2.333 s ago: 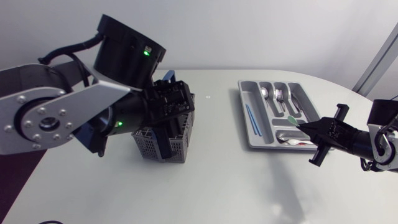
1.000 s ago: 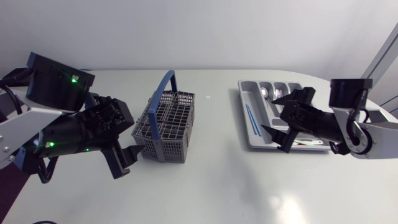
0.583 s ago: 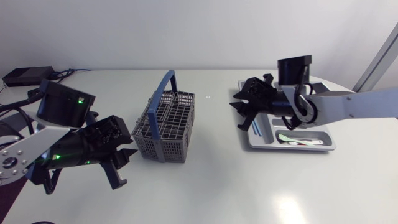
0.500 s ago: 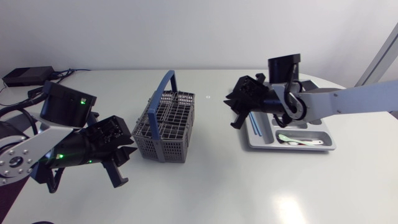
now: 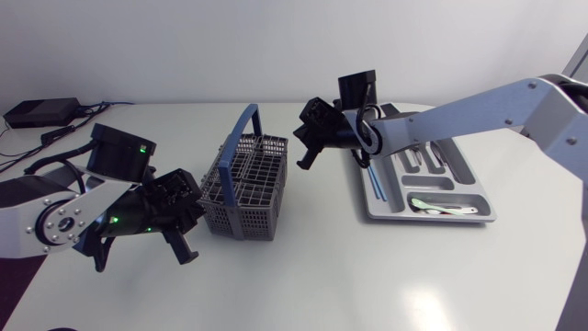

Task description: Unload the cutlery basket into the drawer organizer.

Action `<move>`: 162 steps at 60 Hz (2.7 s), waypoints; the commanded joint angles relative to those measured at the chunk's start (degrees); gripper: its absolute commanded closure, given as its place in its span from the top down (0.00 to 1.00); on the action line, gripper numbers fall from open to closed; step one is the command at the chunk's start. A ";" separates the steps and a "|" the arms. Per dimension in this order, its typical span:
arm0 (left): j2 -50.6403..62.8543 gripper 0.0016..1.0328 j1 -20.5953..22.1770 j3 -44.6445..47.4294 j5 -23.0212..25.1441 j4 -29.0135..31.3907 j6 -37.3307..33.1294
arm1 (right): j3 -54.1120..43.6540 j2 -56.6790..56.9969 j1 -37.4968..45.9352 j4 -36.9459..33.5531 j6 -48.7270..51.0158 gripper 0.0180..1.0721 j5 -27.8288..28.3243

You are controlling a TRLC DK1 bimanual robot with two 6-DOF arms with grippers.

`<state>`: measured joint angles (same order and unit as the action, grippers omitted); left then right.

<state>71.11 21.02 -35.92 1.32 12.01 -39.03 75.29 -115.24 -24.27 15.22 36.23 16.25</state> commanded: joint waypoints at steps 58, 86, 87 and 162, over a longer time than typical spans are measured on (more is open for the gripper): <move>11.77 0.11 -7.66 -4.24 1.84 -12.45 -0.79 | -22.82 15.84 -11.15 -6.35 -0.54 0.06 2.47; 4.56 0.11 -9.15 -0.46 2.37 -9.90 -1.40 | -12.88 11.62 -3.68 -2.57 -3.53 0.06 1.68; 4.21 0.11 -9.06 -0.29 2.37 -9.64 -1.32 | -12.09 10.48 -3.24 -2.22 -3.53 0.06 1.68; 16.16 0.11 -12.23 -7.58 2.81 -17.99 -0.17 | -25.80 26.47 -13.87 -7.40 -8.45 0.06 -1.31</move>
<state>86.30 9.87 -41.52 3.29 -5.13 -39.55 50.65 -91.74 -39.38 8.62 29.74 15.57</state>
